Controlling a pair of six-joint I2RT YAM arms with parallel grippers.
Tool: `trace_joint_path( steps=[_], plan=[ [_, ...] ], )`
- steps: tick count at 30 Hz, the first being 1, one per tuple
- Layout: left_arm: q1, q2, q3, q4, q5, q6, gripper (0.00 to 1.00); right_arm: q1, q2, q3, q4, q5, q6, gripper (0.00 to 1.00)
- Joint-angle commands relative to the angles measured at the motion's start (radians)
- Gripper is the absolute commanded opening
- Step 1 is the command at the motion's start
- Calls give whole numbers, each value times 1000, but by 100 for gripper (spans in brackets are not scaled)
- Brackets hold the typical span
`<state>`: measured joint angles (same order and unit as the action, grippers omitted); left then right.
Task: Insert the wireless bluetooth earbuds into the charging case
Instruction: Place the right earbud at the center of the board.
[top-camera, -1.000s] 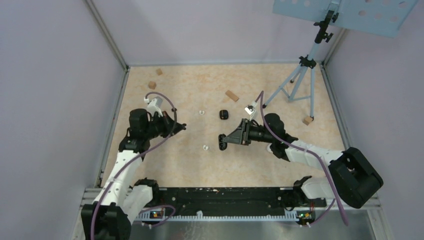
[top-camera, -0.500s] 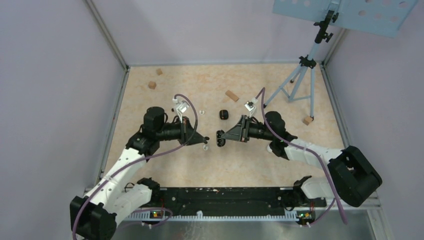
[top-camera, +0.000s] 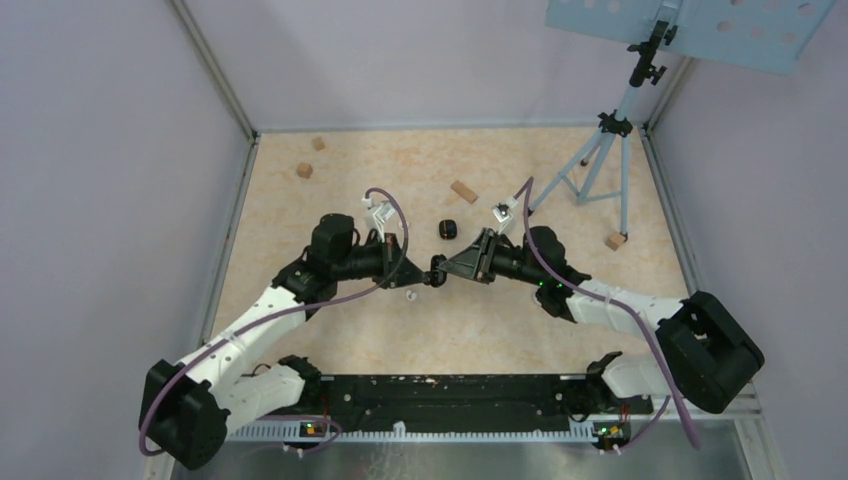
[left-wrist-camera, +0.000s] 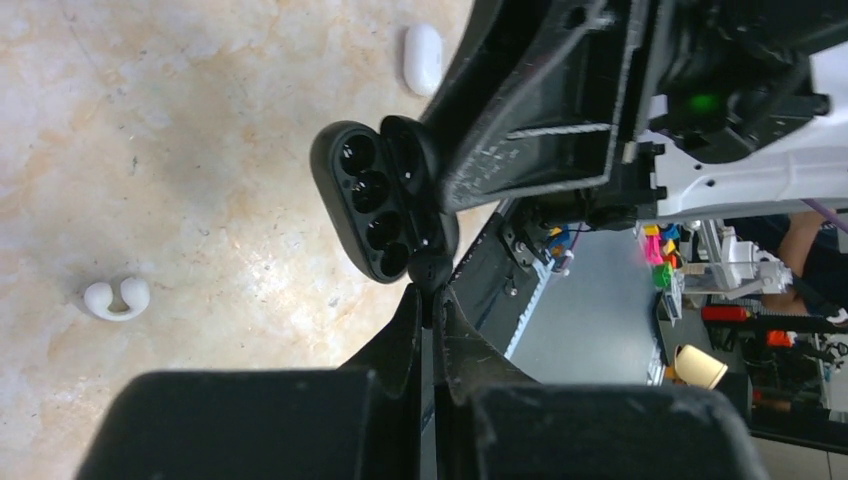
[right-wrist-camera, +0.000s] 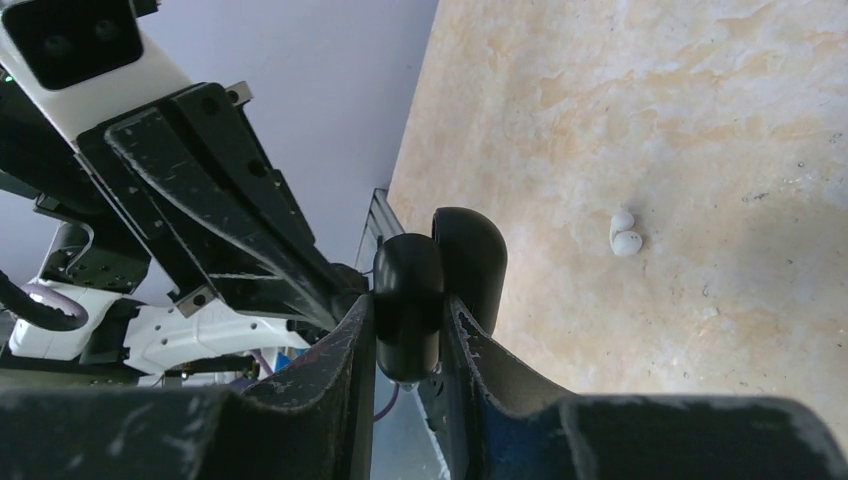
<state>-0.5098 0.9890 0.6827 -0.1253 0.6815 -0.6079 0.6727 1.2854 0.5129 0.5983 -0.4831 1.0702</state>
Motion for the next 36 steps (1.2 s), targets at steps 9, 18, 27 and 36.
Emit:
trace_joint_path(
  steps=[9, 18, 27, 36],
  plan=[
    [-71, 62, 63, 26, -179, 12, 0, 31, -1, 38, 85, 43, 37, 0],
    [-110, 79, 71, 19, -246, 3, 0, 33, 1, 32, 101, 42, 46, 0],
    [-148, 74, 73, 18, -341, -17, 0, 38, -3, 24, 114, 55, 57, 0],
    [-170, 69, 72, 26, -387, -27, 0, 42, 3, 11, 150, 55, 80, 0]
  ],
)
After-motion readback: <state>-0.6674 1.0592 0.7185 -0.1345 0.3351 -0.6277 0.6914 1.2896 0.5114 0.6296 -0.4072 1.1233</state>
